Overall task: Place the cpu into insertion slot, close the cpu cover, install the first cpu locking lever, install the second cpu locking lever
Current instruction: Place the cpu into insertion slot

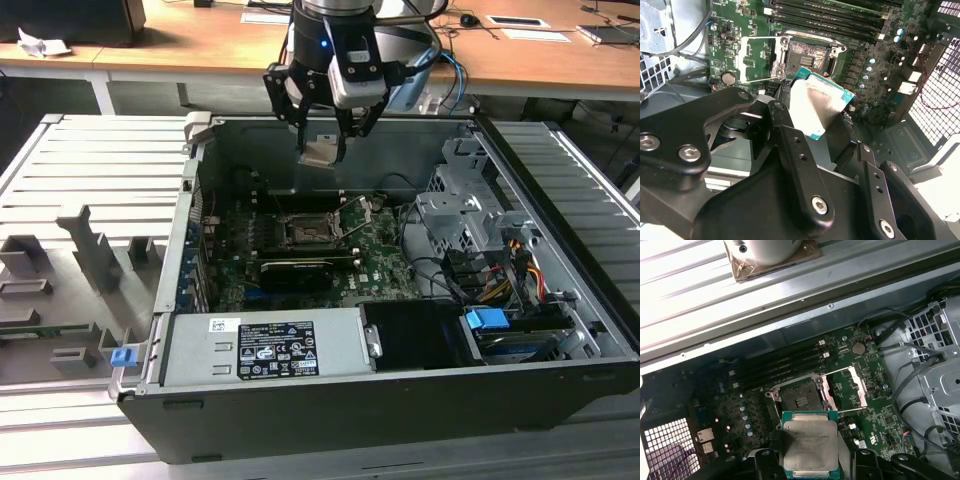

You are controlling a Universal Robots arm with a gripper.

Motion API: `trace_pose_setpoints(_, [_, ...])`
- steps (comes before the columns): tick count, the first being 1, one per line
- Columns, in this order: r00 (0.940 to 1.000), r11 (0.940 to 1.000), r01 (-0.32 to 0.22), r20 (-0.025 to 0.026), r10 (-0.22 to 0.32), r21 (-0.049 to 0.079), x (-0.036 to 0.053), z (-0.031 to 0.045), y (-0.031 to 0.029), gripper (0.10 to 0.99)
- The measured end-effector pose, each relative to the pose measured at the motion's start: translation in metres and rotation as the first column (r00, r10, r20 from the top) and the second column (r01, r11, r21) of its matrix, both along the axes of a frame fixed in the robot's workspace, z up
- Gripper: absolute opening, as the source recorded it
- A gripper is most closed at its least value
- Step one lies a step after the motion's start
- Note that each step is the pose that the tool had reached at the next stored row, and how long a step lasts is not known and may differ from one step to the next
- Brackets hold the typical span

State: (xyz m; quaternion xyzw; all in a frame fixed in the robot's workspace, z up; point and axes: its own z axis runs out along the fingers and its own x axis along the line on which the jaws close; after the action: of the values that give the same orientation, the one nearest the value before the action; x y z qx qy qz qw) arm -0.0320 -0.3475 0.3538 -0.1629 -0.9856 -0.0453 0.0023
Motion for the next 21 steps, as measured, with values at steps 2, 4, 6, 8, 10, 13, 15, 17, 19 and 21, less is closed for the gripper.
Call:
trace_pose_setpoints(2, [1.0000, 1.0000, 0.000, 0.0000, 0.000, 0.000, 0.0000, -0.0005, 0.0000, 0.525])
trace_pose_setpoints(4, [1.0000, 1.0000, 0.000, 0.0000, 0.000, 0.000, 0.0000, -0.0009, 0.0000, 0.525])
trace_pose_setpoints(6, [1.0000, 1.0000, 0.000, 0.0000, 0.000, 0.000, 0.0000, -0.0013, 0.0000, 0.525])
trace_pose_setpoints(8, [1.0000, 1.0000, 0.000, 0.0000, 0.000, 0.000, 0.0000, -0.0017, 0.0000, 0.525])
trace_pose_setpoints(10, [1.0000, 1.0000, 0.002, -0.0001, -0.002, 0.000, 0.0000, -0.0018, 0.0000, 0.525])
trace_pose_setpoints(13, [0.9999, 0.9999, 0.013, 0.0000, -0.013, 0.000, 0.0000, -0.0019, 0.0000, 0.525])
trace_pose_setpoints(15, [0.9996, 0.9996, 0.027, 0.0000, -0.027, 0.000, 0.0000, -0.0019, 0.0000, 0.525])
trace_pose_setpoints(17, [0.9994, 0.9994, 0.036, 0.0000, -0.036, 0.000, 0.0000, -0.0020, 0.0000, 0.525])
trace_pose_setpoints(19, [0.9989, 0.9989, 0.046, 0.0000, -0.046, 0.000, 0.0000, -0.0020, 0.0000, 0.525])
trace_pose_setpoints(21, [0.9985, 0.9985, 0.055, 0.0000, -0.055, 0.000, 0.0000, -0.0020, 0.0000, 0.525])
